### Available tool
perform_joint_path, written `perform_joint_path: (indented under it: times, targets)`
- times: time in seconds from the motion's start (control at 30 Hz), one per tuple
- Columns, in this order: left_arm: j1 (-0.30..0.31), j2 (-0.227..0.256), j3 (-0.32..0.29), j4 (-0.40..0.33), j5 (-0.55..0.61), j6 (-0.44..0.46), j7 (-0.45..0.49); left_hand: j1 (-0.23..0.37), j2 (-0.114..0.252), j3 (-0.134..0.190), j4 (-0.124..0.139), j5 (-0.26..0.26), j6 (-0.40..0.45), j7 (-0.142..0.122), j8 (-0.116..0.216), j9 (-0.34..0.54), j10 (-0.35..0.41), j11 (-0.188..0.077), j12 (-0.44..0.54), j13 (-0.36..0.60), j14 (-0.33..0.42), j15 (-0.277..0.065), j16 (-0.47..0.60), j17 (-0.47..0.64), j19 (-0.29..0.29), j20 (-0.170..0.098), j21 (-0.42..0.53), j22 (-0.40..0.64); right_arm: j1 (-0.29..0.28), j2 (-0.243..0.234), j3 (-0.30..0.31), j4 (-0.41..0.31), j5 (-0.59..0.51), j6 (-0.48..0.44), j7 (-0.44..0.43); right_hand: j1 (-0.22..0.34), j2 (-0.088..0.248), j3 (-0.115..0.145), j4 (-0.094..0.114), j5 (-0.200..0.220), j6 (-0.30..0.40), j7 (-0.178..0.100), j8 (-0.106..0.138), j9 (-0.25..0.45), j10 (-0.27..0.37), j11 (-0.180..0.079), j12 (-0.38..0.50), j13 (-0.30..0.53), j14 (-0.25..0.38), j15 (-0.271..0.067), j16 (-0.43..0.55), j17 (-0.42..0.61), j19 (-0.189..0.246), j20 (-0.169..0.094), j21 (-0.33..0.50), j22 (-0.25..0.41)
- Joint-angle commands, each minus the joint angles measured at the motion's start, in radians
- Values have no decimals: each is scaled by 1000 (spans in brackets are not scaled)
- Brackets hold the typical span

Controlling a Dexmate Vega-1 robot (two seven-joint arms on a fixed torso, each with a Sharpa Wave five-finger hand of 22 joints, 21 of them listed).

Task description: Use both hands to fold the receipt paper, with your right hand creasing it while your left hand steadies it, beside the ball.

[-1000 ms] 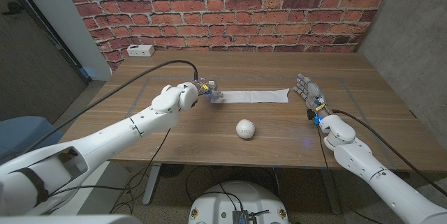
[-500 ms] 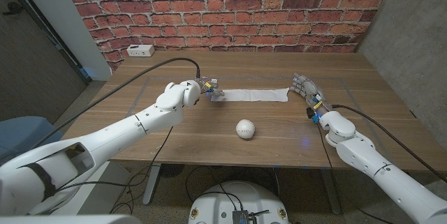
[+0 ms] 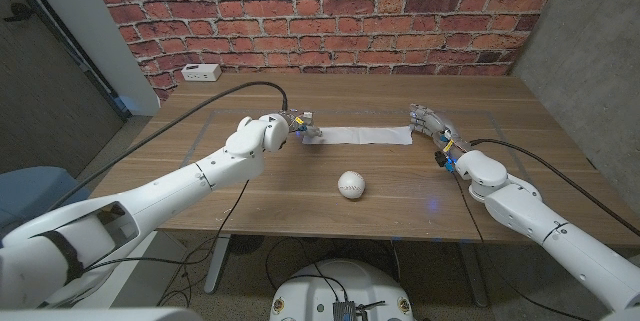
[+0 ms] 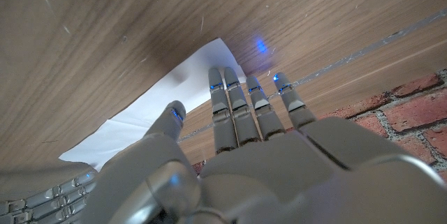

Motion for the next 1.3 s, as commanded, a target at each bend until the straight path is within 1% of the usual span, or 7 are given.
perform_joint_path:
  times: [0.03,0.47,0.87,1.07,1.13,1.2,1.3]
  targets:
    - [-3,-3,2,11,-17,-12,9,-10,-1,-2,3,0,12,-1,-6,3,5,2,-3,1,11,-2,-3,3,7,1,-4,2,7,-7,-29,-42,-146,-31,-114,20,2,14,2,5,-1,-10,-5,5,-13,-17,-11,4,-28,-2,-11,6,-23,0,-12,2]
    - [4,3,-2,6,-30,-19,25,-19,-2,-3,6,1,17,0,-10,3,12,4,-6,1,13,-2,-6,3,9,1,-6,2,96,-21,-115,-63,-265,-227,-81,25,3,18,6,4,-9,-17,-8,5,-27,-24,-17,5,-61,-1,-22,9,-48,0,-23,2]
    - [14,11,-5,-9,-36,-8,24,-27,-3,-4,9,2,21,0,-13,3,14,7,-10,1,16,-1,-9,2,10,0,-9,2,111,11,-144,-28,-377,-240,-186,37,4,26,13,4,-9,-17,-6,6,-43,-34,-20,6,-150,-14,-45,10,-128,-12,-48,2]
    - [13,12,-5,-8,-37,-13,29,-31,-3,-5,11,2,18,1,-17,3,13,7,-13,2,17,0,-11,2,10,1,-10,2,118,10,-152,-39,-396,-293,-182,39,4,28,13,4,-8,-19,-6,6,-45,-37,-20,6,-152,-12,-43,9,-130,-9,-46,2]
    - [12,11,-4,-7,-35,-10,28,-32,-4,-5,11,2,16,2,-19,3,11,8,-16,2,16,1,-11,2,11,1,-10,2,120,8,-150,-36,-381,-291,-160,41,3,29,14,4,-8,-20,-6,6,-45,-36,-19,6,-135,-6,-33,9,-114,-1,-38,2]
    - [10,10,-3,-5,-35,-9,27,-34,-4,-5,12,2,13,3,-21,3,9,9,-17,2,14,1,-13,2,11,1,-11,2,123,6,-149,-31,-368,-287,-139,45,1,32,22,2,-8,-22,-6,6,-36,-35,-13,6,-35,-4,8,12,-48,19,-11,3]
    - [9,10,-4,-4,-36,-11,27,-35,-4,-5,13,2,13,3,-22,3,8,11,-19,2,14,1,-14,2,11,2,-11,2,128,3,-157,-35,-376,-299,-133,47,1,33,27,2,-7,-21,-5,6,-17,-26,-8,6,30,-1,32,16,7,35,8,3]
